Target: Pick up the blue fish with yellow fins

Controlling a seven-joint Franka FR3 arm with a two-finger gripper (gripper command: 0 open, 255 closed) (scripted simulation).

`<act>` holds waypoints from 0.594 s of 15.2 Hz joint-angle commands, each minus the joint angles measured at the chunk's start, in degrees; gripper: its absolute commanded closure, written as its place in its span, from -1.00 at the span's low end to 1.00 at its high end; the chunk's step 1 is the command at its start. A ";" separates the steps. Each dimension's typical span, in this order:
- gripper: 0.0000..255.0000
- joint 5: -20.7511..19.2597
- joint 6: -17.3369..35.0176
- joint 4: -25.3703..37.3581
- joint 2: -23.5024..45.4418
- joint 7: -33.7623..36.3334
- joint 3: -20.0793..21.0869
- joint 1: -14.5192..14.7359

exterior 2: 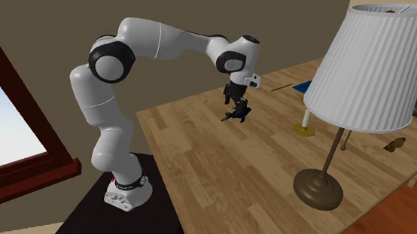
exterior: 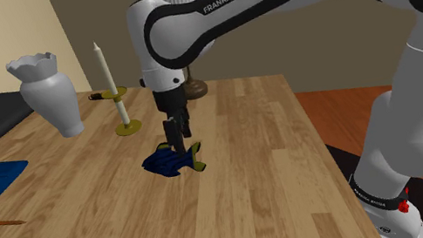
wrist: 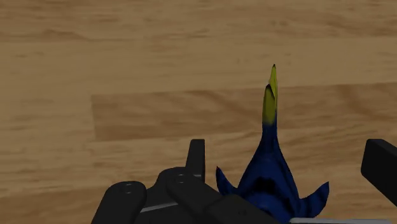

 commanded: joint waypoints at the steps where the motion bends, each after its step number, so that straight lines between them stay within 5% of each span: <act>1: -1.00 -0.14 0.89 0.63 1.32 -0.59 0.63 0.63; 9: -1.00 -0.24 5.71 -2.84 2.74 -1.13 0.73 0.78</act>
